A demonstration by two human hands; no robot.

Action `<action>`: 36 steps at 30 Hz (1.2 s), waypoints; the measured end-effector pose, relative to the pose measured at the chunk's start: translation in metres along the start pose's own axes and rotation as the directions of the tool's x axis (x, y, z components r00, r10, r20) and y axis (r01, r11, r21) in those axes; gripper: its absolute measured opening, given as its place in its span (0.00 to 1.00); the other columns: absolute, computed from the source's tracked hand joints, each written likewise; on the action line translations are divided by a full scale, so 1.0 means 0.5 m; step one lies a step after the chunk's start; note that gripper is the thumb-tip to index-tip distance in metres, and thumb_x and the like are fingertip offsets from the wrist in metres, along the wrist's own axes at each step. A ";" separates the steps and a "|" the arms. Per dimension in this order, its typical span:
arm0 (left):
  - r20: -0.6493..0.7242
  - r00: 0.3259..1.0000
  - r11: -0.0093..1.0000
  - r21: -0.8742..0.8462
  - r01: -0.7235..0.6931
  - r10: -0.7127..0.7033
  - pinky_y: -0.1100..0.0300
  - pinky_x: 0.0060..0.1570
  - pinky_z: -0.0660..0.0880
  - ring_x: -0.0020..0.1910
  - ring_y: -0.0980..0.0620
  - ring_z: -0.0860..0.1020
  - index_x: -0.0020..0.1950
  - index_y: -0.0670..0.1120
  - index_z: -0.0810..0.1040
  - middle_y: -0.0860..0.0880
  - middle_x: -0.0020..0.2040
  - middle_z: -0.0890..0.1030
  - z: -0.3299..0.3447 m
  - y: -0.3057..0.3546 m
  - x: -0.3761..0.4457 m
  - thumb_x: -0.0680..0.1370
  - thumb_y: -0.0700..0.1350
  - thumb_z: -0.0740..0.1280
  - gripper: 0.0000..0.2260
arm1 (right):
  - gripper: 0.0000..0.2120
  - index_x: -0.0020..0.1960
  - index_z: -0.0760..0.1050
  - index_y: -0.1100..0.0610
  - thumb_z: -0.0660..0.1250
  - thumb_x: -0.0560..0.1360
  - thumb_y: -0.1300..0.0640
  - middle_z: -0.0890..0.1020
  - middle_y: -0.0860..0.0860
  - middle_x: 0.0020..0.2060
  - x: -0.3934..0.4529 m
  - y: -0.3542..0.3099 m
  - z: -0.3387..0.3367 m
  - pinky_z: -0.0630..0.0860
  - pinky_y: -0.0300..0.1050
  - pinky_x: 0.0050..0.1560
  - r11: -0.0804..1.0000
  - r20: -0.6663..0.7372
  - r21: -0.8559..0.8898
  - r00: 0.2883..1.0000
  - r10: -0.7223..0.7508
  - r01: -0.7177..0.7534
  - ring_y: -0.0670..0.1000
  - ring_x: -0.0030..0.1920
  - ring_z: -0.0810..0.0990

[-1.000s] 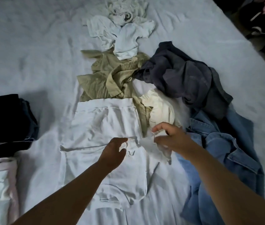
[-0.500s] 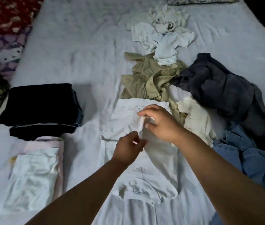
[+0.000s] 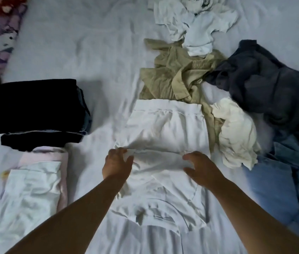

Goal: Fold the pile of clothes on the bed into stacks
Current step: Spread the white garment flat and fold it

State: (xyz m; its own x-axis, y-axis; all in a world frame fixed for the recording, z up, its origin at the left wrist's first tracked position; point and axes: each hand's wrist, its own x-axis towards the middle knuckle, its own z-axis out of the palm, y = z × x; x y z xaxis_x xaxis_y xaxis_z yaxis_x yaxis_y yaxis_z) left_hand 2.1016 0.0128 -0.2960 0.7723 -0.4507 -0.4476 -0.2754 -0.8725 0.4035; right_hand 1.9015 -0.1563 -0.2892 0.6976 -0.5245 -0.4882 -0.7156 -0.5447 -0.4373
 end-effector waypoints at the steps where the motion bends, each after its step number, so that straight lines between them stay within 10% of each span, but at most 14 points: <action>1: -0.040 0.998 0.999 0.009 -0.039 0.040 0.51 0.58 0.70 0.63 0.45 0.70 0.64 0.48 0.73 0.45 0.64 0.71 0.008 0.003 0.011 0.77 0.51 0.64 0.17 | 0.15 0.61 0.76 0.53 0.61 0.76 0.54 0.76 0.50 0.59 0.002 0.013 0.016 0.69 0.46 0.61 1.000 -0.008 -0.018 1.000 -0.008 0.008 0.53 0.62 0.72; 7: 0.046 0.987 0.931 0.329 -0.161 0.154 0.54 0.61 0.64 0.63 0.47 0.71 0.67 0.51 0.69 0.49 0.65 0.73 0.039 -0.005 0.074 0.76 0.54 0.65 0.20 | 0.17 0.54 0.77 0.55 0.68 0.66 0.59 0.80 0.56 0.48 -0.001 0.064 0.087 0.76 0.52 0.42 0.982 -0.203 -0.185 0.977 -0.068 0.030 0.61 0.48 0.80; 13: -0.050 0.977 0.947 0.260 -0.188 0.208 0.53 0.54 0.69 0.52 0.42 0.77 0.62 0.47 0.72 0.45 0.54 0.80 -0.014 0.023 0.077 0.77 0.49 0.66 0.16 | 0.44 0.65 0.69 0.52 0.81 0.50 0.56 0.76 0.56 0.60 -0.031 0.078 0.127 0.71 0.66 0.55 0.951 -0.220 -0.308 0.975 -0.039 -0.032 0.58 0.62 0.68; 20: -0.114 0.919 0.917 0.185 -0.353 0.376 0.51 0.46 0.69 0.51 0.38 0.76 0.65 0.45 0.70 0.43 0.62 0.72 -0.018 0.082 0.120 0.78 0.39 0.62 0.16 | 0.54 0.70 0.65 0.51 0.82 0.47 0.53 0.72 0.61 0.67 -0.034 0.088 0.136 0.67 0.70 0.56 0.948 -0.249 -0.303 0.968 0.022 -0.099 0.60 0.67 0.62; 25: -0.141 0.754 0.716 0.461 -0.524 0.642 0.45 0.67 0.59 0.69 0.39 0.64 0.72 0.44 0.66 0.40 0.71 0.67 0.031 0.016 0.124 0.76 0.48 0.62 0.24 | 0.48 0.73 0.62 0.52 0.77 0.56 0.62 0.62 0.62 0.73 -0.052 0.077 0.150 0.54 0.62 0.68 0.960 -0.381 -0.281 0.916 -0.125 0.014 0.63 0.72 0.57; 29: 0.192 0.503 0.307 0.595 -0.743 0.843 0.40 0.68 0.60 0.74 0.41 0.60 0.75 0.51 0.61 0.43 0.75 0.61 0.076 -0.066 0.078 0.78 0.53 0.55 0.25 | 0.31 0.74 0.61 0.49 0.60 0.71 0.53 0.60 0.54 0.75 -0.087 0.089 0.177 0.58 0.61 0.67 0.920 -0.258 -0.338 0.920 -0.295 0.200 0.60 0.75 0.56; 36: 0.339 0.608 0.359 0.567 -0.741 0.718 0.40 0.64 0.66 0.73 0.42 0.62 0.76 0.52 0.57 0.44 0.75 0.62 0.079 -0.103 0.038 0.75 0.57 0.57 0.29 | 0.24 0.70 0.67 0.50 0.55 0.74 0.49 0.66 0.53 0.73 -0.121 0.120 0.194 0.62 0.55 0.63 0.895 -0.156 -0.367 0.932 -0.328 0.253 0.57 0.73 0.60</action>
State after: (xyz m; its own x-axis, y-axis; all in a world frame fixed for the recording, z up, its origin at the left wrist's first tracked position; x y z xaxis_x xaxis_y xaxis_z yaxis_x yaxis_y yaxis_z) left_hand 2.1079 0.0418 -0.3568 0.0774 -0.9644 -0.2530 -0.9960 -0.0863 0.0240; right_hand 1.8129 -0.0937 -0.3590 0.8902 -0.4123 -0.1936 -0.4504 -0.8605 -0.2381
